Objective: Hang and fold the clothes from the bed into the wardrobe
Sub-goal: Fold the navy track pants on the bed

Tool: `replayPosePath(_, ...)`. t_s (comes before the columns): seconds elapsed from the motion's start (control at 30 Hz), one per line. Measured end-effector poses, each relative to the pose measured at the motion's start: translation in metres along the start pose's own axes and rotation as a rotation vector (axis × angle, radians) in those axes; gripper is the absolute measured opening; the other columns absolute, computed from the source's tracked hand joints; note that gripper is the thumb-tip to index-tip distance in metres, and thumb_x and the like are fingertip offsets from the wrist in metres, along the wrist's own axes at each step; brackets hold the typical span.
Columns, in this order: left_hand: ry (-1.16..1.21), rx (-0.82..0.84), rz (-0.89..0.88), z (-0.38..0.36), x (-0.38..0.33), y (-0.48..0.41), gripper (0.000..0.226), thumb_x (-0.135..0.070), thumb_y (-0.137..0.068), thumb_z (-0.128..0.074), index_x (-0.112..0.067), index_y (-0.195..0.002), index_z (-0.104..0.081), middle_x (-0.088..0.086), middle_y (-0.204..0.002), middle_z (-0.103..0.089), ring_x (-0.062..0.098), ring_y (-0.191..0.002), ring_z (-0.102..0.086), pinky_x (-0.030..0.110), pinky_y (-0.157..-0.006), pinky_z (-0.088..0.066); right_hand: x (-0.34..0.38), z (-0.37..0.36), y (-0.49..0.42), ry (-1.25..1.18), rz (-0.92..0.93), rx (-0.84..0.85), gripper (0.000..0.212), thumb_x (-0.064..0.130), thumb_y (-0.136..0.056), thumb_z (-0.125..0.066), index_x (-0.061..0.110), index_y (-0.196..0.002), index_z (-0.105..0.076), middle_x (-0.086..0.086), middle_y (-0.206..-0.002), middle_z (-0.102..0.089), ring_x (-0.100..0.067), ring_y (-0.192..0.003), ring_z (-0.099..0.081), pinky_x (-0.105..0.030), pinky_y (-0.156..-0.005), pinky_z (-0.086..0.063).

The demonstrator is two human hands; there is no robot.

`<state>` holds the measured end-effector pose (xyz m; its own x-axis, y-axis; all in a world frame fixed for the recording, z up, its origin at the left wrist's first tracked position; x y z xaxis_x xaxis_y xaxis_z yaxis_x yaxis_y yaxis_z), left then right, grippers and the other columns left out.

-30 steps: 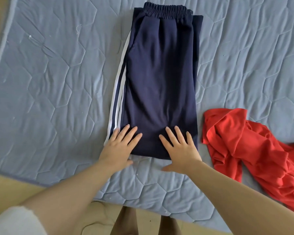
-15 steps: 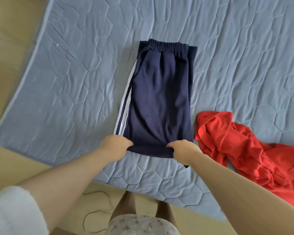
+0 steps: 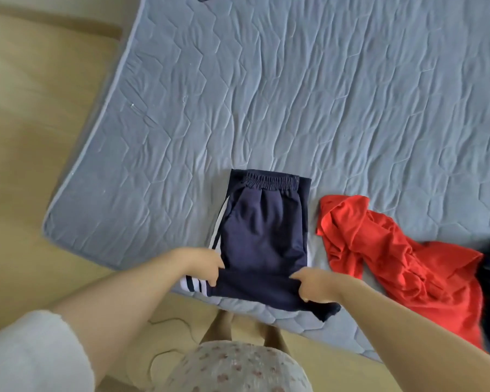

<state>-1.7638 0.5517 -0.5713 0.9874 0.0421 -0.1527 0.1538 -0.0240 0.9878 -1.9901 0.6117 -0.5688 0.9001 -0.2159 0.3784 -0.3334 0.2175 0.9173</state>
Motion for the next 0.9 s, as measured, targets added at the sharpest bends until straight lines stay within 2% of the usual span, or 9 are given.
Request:
replayPosePath(0.13,-0.161,-0.229,-0.100,0.060,-0.027,0.016,0.022,-0.001,-0.079,-0.050,-0.015,-0.063,-0.045,0.000,-0.061,-0.048,0.017,-0.057,-0.043,0.026,-0.052,-0.035,-0.003,0.057,0.004,0.027,0.023,-0.235,0.035,-0.005,-0.081,-0.039,0.003,-0.107,-0.060,-0.015,-0.106,-0.061,-0.018,-0.091,-0.050,-0.025,-0.069,-0.031)
replayPosePath(0.23,-0.276,-0.377,-0.118,0.099,-0.043,0.022,0.026,-0.002,-0.078,-0.051,-0.017,-0.058,-0.043,-0.001,-0.060,-0.042,0.014,-0.052,-0.036,0.023,-0.046,-0.026,-0.008,0.092,0.000,0.018,0.006,-0.414,0.038,-0.002,-0.084,-0.039,0.007,-0.116,-0.058,-0.015,-0.124,-0.058,-0.025,-0.110,-0.053,-0.028,-0.083,-0.036)
replayPosePath(0.37,-0.392,-0.694,-0.110,0.133,-0.055,0.018,0.026,0.000,-0.078,-0.040,-0.021,-0.064,-0.047,-0.006,-0.069,-0.048,0.020,-0.071,-0.050,0.024,-0.052,-0.028,-0.018,0.120,-0.011,-0.196,-0.108,-0.676,0.044,0.001,-0.083,-0.036,0.018,-0.119,-0.055,-0.012,-0.122,-0.058,-0.028,-0.108,-0.053,-0.031,-0.086,-0.041)
replayPosePath(0.47,-0.405,-0.885,-0.122,0.136,-0.057,0.010,0.029,0.001,-0.080,-0.038,-0.025,-0.076,-0.050,-0.005,-0.080,-0.052,0.021,-0.082,-0.051,0.026,-0.055,-0.026,-0.021,0.125,-0.017,-0.266,-0.153,-0.735,0.045,0.003,-0.082,-0.034,0.021,-0.117,-0.053,-0.011,-0.115,-0.059,-0.029,-0.102,-0.053,-0.036,-0.087,-0.045)
replayPosePath(0.57,-0.328,-0.977,-0.173,0.131,-0.053,0.000,0.032,0.000,-0.084,-0.038,-0.026,-0.086,-0.056,0.002,-0.094,-0.057,0.027,-0.092,-0.056,0.027,-0.058,-0.028,-0.022,0.123,-0.020,-0.263,-0.185,-0.785,0.039,0.009,-0.088,-0.034,0.024,-0.120,-0.050,-0.011,-0.119,-0.059,-0.030,-0.104,-0.052,-0.035,-0.084,-0.040)
replayPosePath(0.63,-0.258,-1.109,-0.163,0.128,-0.047,-0.005,0.033,-0.004,-0.089,-0.039,-0.022,-0.112,-0.055,0.005,-0.119,-0.054,0.030,-0.109,-0.051,0.032,-0.072,-0.037,-0.024,0.122,-0.021,-0.311,-0.224,-0.924,0.042,0.017,-0.096,-0.030,0.026,-0.136,-0.038,-0.009,-0.135,-0.050,-0.032,-0.119,-0.046,-0.040,-0.093,-0.035)
replayPosePath(0.7,-0.215,-1.257,-0.090,0.126,-0.042,-0.010,0.044,-0.014,-0.095,-0.041,-0.022,-0.138,-0.036,0.006,-0.146,-0.033,0.031,-0.132,-0.032,0.043,-0.095,-0.034,-0.024,0.120,-0.022,-0.367,-0.251,-1.063,0.050,0.022,-0.099,-0.029,0.027,-0.147,-0.018,-0.003,-0.152,-0.029,-0.031,-0.136,-0.029,-0.044,-0.105,-0.026)
replayPosePath(0.8,-0.194,-1.215,-0.080,0.119,-0.037,-0.019,0.056,-0.025,-0.098,-0.038,-0.023,-0.148,-0.013,0.006,-0.157,-0.010,0.030,-0.143,-0.010,0.049,-0.110,-0.021,-0.021,0.112,-0.028,-0.257,-0.224,-1.000,0.056,0.024,-0.099,-0.029,0.031,-0.149,-0.006,0.001,-0.158,-0.007,-0.025,-0.144,-0.008,-0.045,-0.112,-0.016)
replayPosePath(0.9,-0.248,-1.165,-0.156,0.109,-0.033,-0.032,0.058,-0.025,-0.097,-0.042,-0.021,-0.148,-0.017,0.007,-0.156,-0.011,0.029,-0.142,-0.014,0.047,-0.108,-0.021,-0.017,0.100,-0.041,-0.213,-0.206,-0.896,0.055,0.027,-0.100,-0.029,0.032,-0.149,-0.004,0.001,-0.159,-0.003,-0.025,-0.144,-0.006,-0.044,-0.112,-0.015)
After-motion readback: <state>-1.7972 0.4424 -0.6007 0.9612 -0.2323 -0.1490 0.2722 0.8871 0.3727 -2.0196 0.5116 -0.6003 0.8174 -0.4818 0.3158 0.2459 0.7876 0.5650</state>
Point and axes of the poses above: each hand's wrist, its own y-axis away from the middle knuckle, its own z-axis out of the back of the hand, x = y × z, the point moved 1 cm from there along -y, towards the middle knuckle
